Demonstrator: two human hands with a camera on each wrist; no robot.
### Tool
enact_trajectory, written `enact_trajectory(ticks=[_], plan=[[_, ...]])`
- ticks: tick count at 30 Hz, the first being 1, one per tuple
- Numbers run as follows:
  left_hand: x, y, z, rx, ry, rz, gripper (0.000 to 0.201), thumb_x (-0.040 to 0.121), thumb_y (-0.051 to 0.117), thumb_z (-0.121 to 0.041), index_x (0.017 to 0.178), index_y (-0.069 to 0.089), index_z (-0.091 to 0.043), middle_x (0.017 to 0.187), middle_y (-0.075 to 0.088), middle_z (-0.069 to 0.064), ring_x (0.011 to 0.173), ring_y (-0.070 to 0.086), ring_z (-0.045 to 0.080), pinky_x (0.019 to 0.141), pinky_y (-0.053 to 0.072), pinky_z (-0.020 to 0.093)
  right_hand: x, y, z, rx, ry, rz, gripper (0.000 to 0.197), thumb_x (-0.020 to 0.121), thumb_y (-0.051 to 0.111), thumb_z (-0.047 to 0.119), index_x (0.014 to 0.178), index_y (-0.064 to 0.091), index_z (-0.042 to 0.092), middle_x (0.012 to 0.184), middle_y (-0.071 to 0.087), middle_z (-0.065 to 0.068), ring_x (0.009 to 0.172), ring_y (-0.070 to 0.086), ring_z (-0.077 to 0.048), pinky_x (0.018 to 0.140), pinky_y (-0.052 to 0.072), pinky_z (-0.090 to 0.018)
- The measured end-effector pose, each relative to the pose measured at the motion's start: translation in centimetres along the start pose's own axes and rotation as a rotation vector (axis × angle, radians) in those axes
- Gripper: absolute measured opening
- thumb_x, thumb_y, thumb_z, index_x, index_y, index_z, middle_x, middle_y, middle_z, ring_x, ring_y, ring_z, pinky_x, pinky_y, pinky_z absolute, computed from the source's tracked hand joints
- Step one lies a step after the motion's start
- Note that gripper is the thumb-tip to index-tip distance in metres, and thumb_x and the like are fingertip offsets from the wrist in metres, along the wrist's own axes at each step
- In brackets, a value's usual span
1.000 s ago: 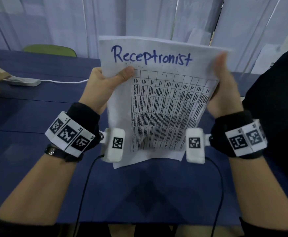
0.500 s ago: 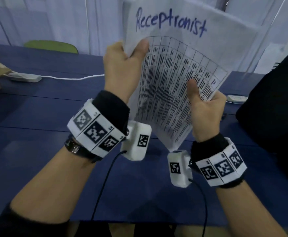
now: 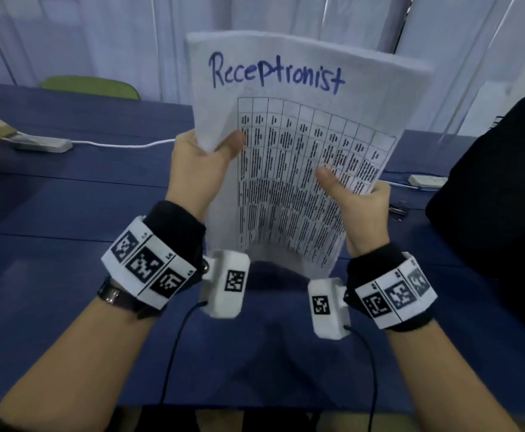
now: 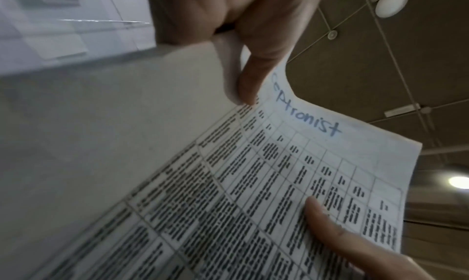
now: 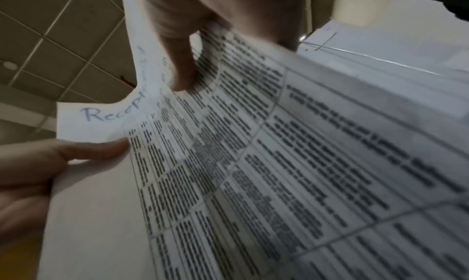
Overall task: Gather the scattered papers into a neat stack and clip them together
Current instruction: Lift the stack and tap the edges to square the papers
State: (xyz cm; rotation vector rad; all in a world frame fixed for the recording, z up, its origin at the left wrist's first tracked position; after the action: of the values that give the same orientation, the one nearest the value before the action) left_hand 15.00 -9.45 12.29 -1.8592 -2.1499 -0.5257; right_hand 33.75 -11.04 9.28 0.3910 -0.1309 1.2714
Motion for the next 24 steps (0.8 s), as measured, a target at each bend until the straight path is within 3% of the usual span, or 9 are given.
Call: enact_trajectory(ticks=[4, 6, 9, 10, 11, 13, 15, 20, 24], plan=[[-0.5, -0.3, 0.5, -0.019, -0.036, 0.049, 0.022, 0.087, 0.062, -0.012, 0.078, 0.060, -0.032, 0.077, 0.065, -0.021, 0.073, 0.062, -0.008, 0.077, 0.049, 0.013, -0.3, 0.1, 0.2, -0.063, -0.014, 0.081, 0.023, 0.076, 0.071, 0.004, 0.077, 0.060, 0.025, 0.063, 0.071, 0.021, 0.069, 0.067, 0.010, 0.066, 0.052, -0.008], [-0.5, -0.8, 0.4, -0.027, -0.028, 0.065, 0.021, 0.084, 0.066, -0.011, 0.080, 0.063, -0.031, 0.067, 0.069, -0.024, 0.069, 0.065, -0.011, 0.076, 0.053, 0.011, -0.1, -0.3, 0.1, -0.038, 0.010, 0.076, 0.024, 0.075, 0.070, 0.005, 0.078, 0.055, 0.024, 0.062, 0.069, 0.022, 0.066, 0.064, 0.013, 0.063, 0.049, -0.004], [-0.1, -1.1, -0.2, -0.032, 0.019, 0.084, 0.020, 0.081, 0.068, -0.008, 0.081, 0.065, -0.028, 0.066, 0.071, -0.026, 0.071, 0.067, -0.009, 0.078, 0.055, 0.013, 0.5, -0.8, 0.2, 0.041, 0.034, 0.025, 0.047, 0.072, 0.074, 0.015, 0.109, 0.046, 0.013, 0.102, 0.060, 0.010, 0.095, 0.058, -0.002, 0.091, 0.043, -0.018], [0.1, -1.1, -0.3, -0.042, 0.029, 0.081, 0.020, 0.081, 0.068, -0.006, 0.081, 0.066, -0.026, 0.066, 0.071, -0.025, 0.072, 0.068, -0.008, 0.078, 0.055, 0.014, 0.3, -0.6, 0.4, 0.022, 0.030, 0.023, 0.051, 0.071, 0.074, 0.015, 0.112, 0.044, 0.012, 0.104, 0.056, 0.008, 0.097, 0.055, -0.003, 0.095, 0.040, -0.022], [0.2, -1.0, -0.3, -0.050, 0.033, 0.076, 0.020, 0.080, 0.068, -0.005, 0.081, 0.066, -0.025, 0.066, 0.071, -0.025, 0.071, 0.068, -0.008, 0.078, 0.055, 0.014, 0.3, -0.6, 0.4, 0.024, 0.024, 0.028, 0.041, 0.073, 0.073, 0.011, 0.103, 0.045, 0.013, 0.099, 0.055, 0.009, 0.090, 0.056, 0.002, 0.093, 0.041, -0.019], [0.3, -0.7, 0.0, -0.054, 0.039, 0.058, 0.019, 0.080, 0.069, -0.005, 0.081, 0.066, -0.024, 0.066, 0.071, -0.025, 0.070, 0.068, -0.008, 0.076, 0.054, 0.013, 0.0, -0.1, 0.4, 0.045, -0.013, 0.047, 0.028, 0.076, 0.068, -0.003, 0.081, 0.046, 0.014, 0.082, 0.059, 0.014, 0.067, 0.061, 0.012, 0.073, 0.047, -0.006], [0.3, -0.6, 0.2, -0.056, 0.040, 0.043, 0.018, 0.079, 0.070, -0.006, 0.080, 0.067, -0.024, 0.065, 0.071, -0.024, 0.070, 0.068, -0.008, 0.075, 0.054, 0.014, -0.4, 0.4, 0.1, 0.048, -0.090, 0.013, 0.032, 0.074, 0.066, -0.012, 0.077, 0.054, 0.018, 0.064, 0.069, 0.013, 0.062, 0.066, 0.009, 0.063, 0.050, -0.006], [0.3, -1.1, 0.1, -0.070, 0.034, 0.093, 0.018, 0.078, 0.069, -0.004, 0.084, 0.068, -0.021, 0.069, 0.073, -0.022, 0.075, 0.069, -0.005, 0.078, 0.055, 0.015, -0.9, 0.7, -0.1, 0.034, -0.207, -0.045, 0.031, 0.062, 0.076, 0.014, 0.089, 0.062, 0.012, 0.071, 0.073, 0.023, 0.076, 0.069, 0.005, 0.070, 0.053, -0.014], [0.6, -1.3, 0.0, -0.080, 0.031, 0.114, 0.017, 0.077, 0.069, 0.000, 0.083, 0.068, -0.016, 0.068, 0.074, -0.018, 0.071, 0.070, -0.001, 0.075, 0.057, 0.019, 0.3, 0.4, 0.3, 0.016, -0.104, -0.014, 0.020, 0.071, 0.073, 0.006, 0.083, 0.062, 0.017, 0.065, 0.072, 0.021, 0.072, 0.068, 0.007, 0.074, 0.055, -0.013]])
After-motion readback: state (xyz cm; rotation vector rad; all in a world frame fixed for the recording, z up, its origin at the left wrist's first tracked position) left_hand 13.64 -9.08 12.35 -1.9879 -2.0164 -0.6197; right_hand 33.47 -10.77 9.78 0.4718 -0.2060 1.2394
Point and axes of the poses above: each hand's wrist, its own x-axis towards the middle knuckle, its own y-axis out of the palm, z = x × y, the point moved 1 cm from there along x, towards the middle knuckle
